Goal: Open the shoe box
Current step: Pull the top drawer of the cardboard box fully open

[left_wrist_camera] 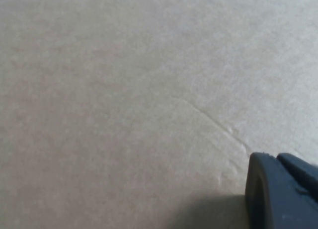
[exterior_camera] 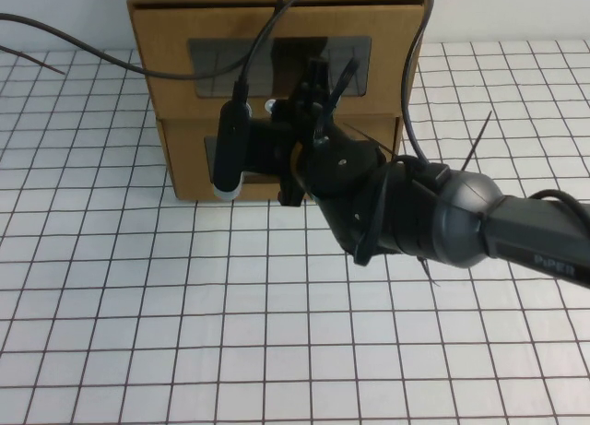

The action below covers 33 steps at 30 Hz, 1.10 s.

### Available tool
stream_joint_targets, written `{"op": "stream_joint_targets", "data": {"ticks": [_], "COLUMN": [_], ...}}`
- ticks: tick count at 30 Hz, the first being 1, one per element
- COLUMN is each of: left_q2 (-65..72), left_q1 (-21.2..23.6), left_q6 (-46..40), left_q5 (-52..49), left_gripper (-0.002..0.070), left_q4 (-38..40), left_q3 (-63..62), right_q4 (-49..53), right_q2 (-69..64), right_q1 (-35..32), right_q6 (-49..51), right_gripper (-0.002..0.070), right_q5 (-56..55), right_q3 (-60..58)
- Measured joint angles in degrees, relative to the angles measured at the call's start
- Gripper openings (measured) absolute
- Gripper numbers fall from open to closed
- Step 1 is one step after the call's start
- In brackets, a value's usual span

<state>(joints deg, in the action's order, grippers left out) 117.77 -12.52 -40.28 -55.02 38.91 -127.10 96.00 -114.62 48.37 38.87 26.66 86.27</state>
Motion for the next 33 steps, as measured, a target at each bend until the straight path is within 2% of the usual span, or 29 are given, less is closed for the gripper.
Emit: {"op": "stream_joint_targets", "data": {"ticks": [11, 33], "left_q2": [0.00, 0.00], "left_q1": [0.00, 0.00], "left_q6": [0.07, 0.53], "left_q5": [0.00, 0.00], "left_gripper": [-0.0002, -0.0002], "left_q4": [0.00, 0.22], "left_q3": [0.00, 0.00], "right_q4": [0.10, -1.70], "right_q2": [5.88, 16.87], "right_q1": [3.01, 13.10], "right_q6": [0.10, 3.80], "right_gripper": [0.0011, 0.0010], "right_q5": [0.36, 6.30], "right_q3": [-8.20, -23.91]}}
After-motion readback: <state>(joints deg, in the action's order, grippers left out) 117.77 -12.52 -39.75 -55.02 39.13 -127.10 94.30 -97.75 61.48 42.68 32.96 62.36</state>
